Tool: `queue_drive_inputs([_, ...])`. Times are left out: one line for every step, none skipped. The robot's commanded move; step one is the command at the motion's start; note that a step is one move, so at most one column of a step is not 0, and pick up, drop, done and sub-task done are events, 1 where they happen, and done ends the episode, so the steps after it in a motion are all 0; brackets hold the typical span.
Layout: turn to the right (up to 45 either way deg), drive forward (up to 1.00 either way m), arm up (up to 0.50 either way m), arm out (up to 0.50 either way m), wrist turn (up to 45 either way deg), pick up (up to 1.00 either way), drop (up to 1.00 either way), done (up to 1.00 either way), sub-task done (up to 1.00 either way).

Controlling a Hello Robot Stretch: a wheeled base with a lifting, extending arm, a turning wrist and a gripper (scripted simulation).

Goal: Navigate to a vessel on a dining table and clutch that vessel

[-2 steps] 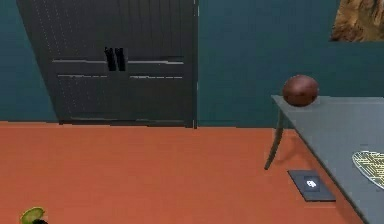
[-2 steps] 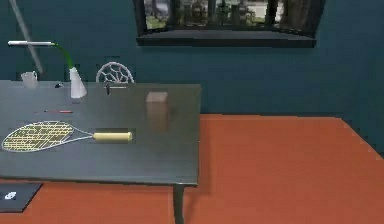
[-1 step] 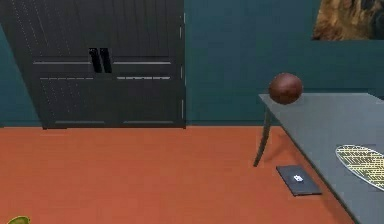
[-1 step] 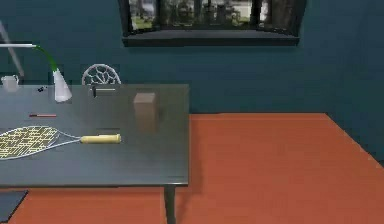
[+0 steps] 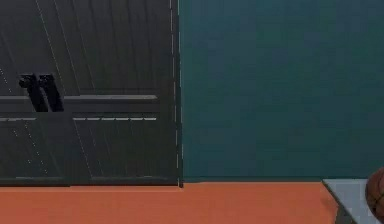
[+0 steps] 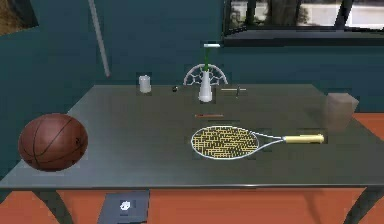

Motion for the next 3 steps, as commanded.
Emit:
queue_drive_inputs([3.0, 0.00, 0.00, 0.00, 0.0, 0.00, 0.00, 0.00, 0.00])
queue_drive_inputs([0.0, 0.60, 0.00, 0.00, 0.0, 0.00, 0.00, 0.00, 0.00])
queue_drive_inputs([45.0, 0.00, 0.00, 0.00, 0.0, 0.00, 0.00, 0.00, 0.00])
